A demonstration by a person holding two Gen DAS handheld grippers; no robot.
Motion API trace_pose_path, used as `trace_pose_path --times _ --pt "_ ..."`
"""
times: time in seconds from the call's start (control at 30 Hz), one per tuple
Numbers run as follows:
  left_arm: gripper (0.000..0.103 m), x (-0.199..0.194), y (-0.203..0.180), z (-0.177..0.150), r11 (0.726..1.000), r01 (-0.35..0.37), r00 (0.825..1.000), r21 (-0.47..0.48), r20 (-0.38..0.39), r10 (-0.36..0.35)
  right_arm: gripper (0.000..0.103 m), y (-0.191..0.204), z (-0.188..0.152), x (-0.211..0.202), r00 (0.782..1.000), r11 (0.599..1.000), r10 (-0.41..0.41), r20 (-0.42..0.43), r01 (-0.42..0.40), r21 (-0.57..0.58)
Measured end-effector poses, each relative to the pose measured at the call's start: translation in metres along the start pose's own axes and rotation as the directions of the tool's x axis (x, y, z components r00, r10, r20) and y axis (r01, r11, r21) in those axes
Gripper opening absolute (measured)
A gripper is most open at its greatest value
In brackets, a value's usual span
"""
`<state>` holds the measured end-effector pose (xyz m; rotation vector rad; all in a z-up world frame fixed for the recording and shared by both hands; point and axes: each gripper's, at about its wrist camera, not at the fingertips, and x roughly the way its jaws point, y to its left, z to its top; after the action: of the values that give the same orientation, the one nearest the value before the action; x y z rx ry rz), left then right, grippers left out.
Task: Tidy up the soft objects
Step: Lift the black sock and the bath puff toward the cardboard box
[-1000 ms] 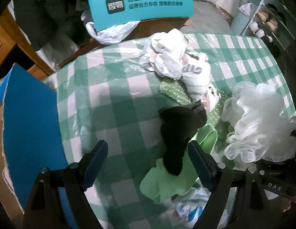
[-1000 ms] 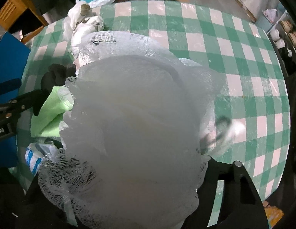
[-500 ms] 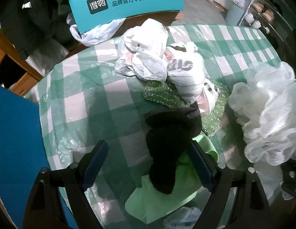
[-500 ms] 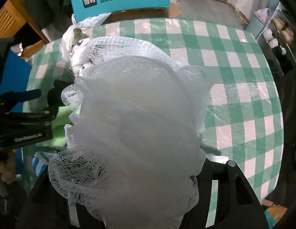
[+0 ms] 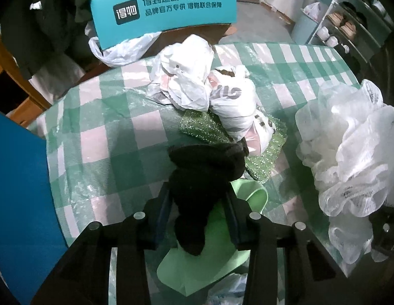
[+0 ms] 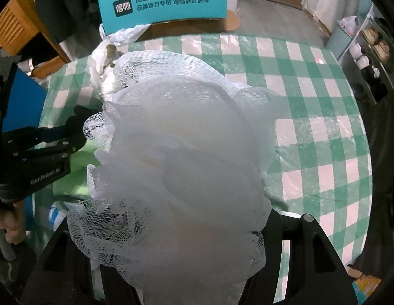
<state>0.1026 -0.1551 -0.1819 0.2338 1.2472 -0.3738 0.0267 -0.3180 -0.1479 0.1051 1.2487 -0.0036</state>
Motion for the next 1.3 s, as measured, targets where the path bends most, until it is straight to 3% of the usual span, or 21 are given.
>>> trace_pose_path --times 0.57,0.8,1.3 --pt "0.040 -0.053 0.022 -0.009 0.998 -0.062 0.993 -0.032 0.095 0.064 0.059 0.013 0.006 -0.036 0.996 1.000 -0.006 0.084 0.008 -0.029" --pt "0.040 -0.081 0.017 -0.020 0.993 -0.118 0.983 -0.007 0.143 0.117 0.059 0.025 0.008 -0.056 0.992 0.999 0.002 0.126 0.005 -0.053" --pt "0.040 -0.129 0.029 -0.037 0.989 -0.139 0.966 -0.046 0.214 0.145 0.059 0.051 0.007 -0.091 0.979 0.994 0.032 0.200 -0.010 -0.110"
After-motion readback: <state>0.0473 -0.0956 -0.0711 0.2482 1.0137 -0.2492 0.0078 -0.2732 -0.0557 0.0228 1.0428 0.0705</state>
